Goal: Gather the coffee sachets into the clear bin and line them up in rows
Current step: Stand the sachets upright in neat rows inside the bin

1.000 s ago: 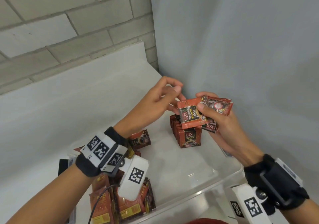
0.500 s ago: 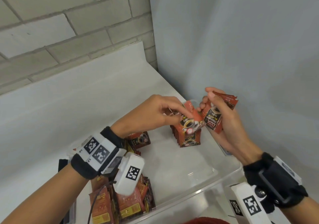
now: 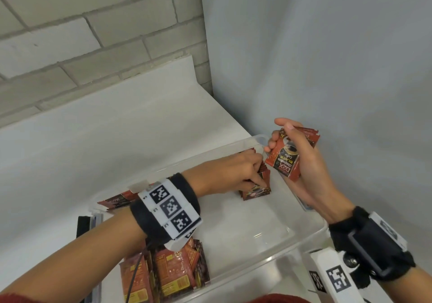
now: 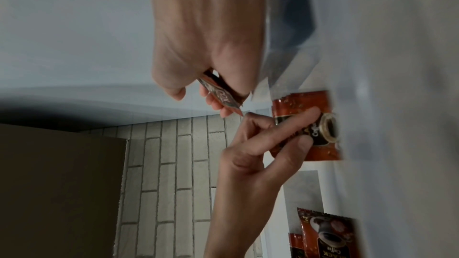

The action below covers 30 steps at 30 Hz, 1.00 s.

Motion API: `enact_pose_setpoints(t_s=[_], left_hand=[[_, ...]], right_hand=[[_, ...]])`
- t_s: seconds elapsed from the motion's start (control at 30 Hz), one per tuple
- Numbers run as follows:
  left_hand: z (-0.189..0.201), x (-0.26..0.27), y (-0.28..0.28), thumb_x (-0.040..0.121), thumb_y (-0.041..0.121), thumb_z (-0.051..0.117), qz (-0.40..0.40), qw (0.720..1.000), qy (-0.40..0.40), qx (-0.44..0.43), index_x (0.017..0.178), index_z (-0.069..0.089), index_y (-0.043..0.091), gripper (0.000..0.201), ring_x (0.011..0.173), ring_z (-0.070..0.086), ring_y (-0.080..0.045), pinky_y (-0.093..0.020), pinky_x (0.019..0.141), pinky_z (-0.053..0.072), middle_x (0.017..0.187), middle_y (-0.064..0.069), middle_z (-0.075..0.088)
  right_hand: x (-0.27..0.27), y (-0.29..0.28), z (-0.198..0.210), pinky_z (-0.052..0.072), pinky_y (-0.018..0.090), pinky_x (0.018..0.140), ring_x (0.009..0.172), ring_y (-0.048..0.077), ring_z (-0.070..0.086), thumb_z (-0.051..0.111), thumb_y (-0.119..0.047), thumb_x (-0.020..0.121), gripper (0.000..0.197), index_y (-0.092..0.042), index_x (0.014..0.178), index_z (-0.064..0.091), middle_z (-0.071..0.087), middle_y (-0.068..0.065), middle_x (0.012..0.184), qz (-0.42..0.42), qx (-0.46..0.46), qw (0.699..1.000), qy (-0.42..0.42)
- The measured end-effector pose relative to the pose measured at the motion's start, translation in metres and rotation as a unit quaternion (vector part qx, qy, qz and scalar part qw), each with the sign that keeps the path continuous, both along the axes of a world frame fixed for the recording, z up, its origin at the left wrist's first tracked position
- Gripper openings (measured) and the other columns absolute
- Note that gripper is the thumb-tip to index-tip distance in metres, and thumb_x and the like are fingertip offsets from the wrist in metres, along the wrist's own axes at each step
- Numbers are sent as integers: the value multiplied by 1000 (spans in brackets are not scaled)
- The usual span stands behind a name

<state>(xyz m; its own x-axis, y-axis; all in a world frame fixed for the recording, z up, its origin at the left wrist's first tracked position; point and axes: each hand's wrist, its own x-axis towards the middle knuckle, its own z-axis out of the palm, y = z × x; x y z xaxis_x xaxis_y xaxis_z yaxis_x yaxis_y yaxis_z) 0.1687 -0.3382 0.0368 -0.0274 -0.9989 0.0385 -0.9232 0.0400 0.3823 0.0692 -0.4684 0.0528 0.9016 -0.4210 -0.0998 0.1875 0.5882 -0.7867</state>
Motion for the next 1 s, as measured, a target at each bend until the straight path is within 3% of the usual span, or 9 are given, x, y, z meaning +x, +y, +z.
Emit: enact_pose_setpoints(t_s=[0.1,0.17,0.27,0.37,0.5,0.63,0.77,0.93,1.0], left_hand=[[-5,-2,-4,83,10,61,-19,998,-45,-34,96,77,9,21,75,48,-30,-32,66,34,73,-11,48],[-7,-3,-4,82,11,61,-25,996,-67,-43,96,77,10,21,75,49,-30,-32,66,35,73,-11,48],[-11,-2,-3,84,16,58,-21,994,-101,-28,98,77,14,24,87,51,-33,-40,73,43,87,-12,55],[-12,-3,-2,86,25,42,-12,993,-118,-1,98,76,19,37,98,51,-38,-45,79,47,104,-16,58],[-13,-6,-1,87,36,37,6,994,-103,35,98,75,22,42,104,45,-36,-47,81,45,107,-13,53],[-11,-7,0,90,37,50,19,994,-92,59,114,70,26,33,110,31,-27,-37,84,34,119,-13,46],[-12,-9,0,91,44,50,23,991,-97,88,122,64,33,36,110,34,-28,-40,88,33,121,-9,46],[2,0,4,85,54,47,88,993,75,33,104,69,30,38,104,37,-19,-37,95,36,115,-6,49],[13,3,7,85,54,53,136,977,165,8,109,65,25,40,99,47,-19,-31,91,42,105,-6,52]], right_hand=[[0,-2,-2,51,26,71,70,14,56,50,-16,93,20,-12,110,60,56,4,76,5,10,1000,-7],[-2,-3,-3,52,26,71,71,14,57,41,-7,93,28,-10,114,58,57,4,78,19,19,1000,-13],[-4,-3,-3,53,27,72,74,15,59,33,-1,88,40,-7,119,57,58,6,84,47,29,998,-29],[-5,-4,-1,55,28,71,75,16,62,29,2,89,43,-6,120,58,62,5,81,60,30,997,-26],[-4,-3,0,57,30,69,78,19,64,31,1,93,40,-9,118,60,64,5,79,61,15,998,-13],[-3,-3,0,56,30,76,81,18,66,35,2,93,40,-11,119,62,66,5,83,46,-12,999,5],[-4,-2,1,55,24,71,88,14,65,41,0,94,37,-19,113,67,67,6,99,31,-36,999,17],[-2,0,1,56,27,67,81,13,66,48,-1,93,32,-18,116,63,67,2,90,23,-47,999,-14],[-2,0,0,57,29,70,87,17,68,54,-6,89,33,-18,119,61,69,3,94,22,-56,998,-21]])
